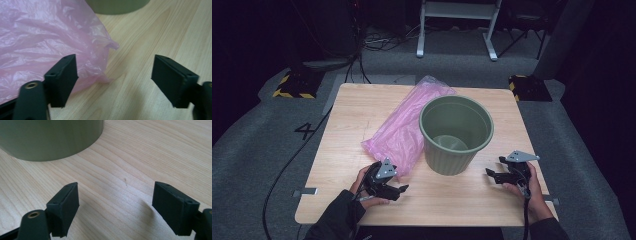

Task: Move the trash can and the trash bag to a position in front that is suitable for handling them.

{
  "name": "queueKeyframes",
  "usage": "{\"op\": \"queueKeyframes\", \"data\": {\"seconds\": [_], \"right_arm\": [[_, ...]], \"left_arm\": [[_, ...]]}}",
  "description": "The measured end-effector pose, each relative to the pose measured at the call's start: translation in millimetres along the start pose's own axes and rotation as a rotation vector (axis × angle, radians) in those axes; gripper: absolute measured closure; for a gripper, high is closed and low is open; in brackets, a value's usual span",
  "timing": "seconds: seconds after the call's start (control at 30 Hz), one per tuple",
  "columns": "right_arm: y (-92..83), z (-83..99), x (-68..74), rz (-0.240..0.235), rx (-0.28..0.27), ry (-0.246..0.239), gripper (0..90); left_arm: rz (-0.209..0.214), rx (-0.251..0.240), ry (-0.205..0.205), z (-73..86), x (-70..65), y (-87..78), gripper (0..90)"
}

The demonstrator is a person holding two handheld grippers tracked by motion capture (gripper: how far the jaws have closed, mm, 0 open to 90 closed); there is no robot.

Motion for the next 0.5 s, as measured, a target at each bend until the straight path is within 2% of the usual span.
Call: {"op": "queueKeyframes", "data": {"seconds": [0.13, 0.27, 0.37, 0.4, 0.43, 0.47, 0.5], "right_arm": [[-1.1, 0.1, -0.8, 0.008, -0.009, 0.002, 21.5], [-2.4, -0.2, -1.9, 0.011, -0.017, 0.004, 21.5], [-3.4, -0.5, -2.5, 0.017, -0.023, 0.007, 21.7], [-3.6, -0.7, -2.7, 0.019, -0.024, 0.007, 22.0], [-3.6, -0.7, -2.7, 0.019, -0.024, 0.007, 22.0], [-3.9, -0.7, -3.3, 0.019, -0.028, 0.009, 22.0], [-3.9, -0.6, -3.6, 0.018, -0.029, 0.012, 22.0]], "left_arm": [[-0.001, -0.029, 0.003, -2.7, -1.9, -7.3, 15.5], [-0.017, -0.054, 0.003, -5.8, 1.8, -16.1, 15.5], [-0.039, -0.095, -0.026, -7.6, 11.9, -28.9, 15.5], [-0.039, -0.095, -0.026, -7.6, 11.9, -28.9, 15.7], [-0.052, -0.092, -0.023, -7.8, 13.4, -30.9, 15.7], [-0.091, -0.1, -0.022, -7.7, 20.8, -36.6, 15.6], [-0.109, -0.107, -0.029, -7.1, 25.2, -39.2, 15.6]]}}
Point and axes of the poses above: each handheld gripper's, and its own axes: y roughly forward along the jaws, z roughly out of its underside, x roughly to its left, the point moved 1 cm from there along y, roughly forward along the jaws, and after that the axes turned 11 degrees about -x, right-handed, at the moved point
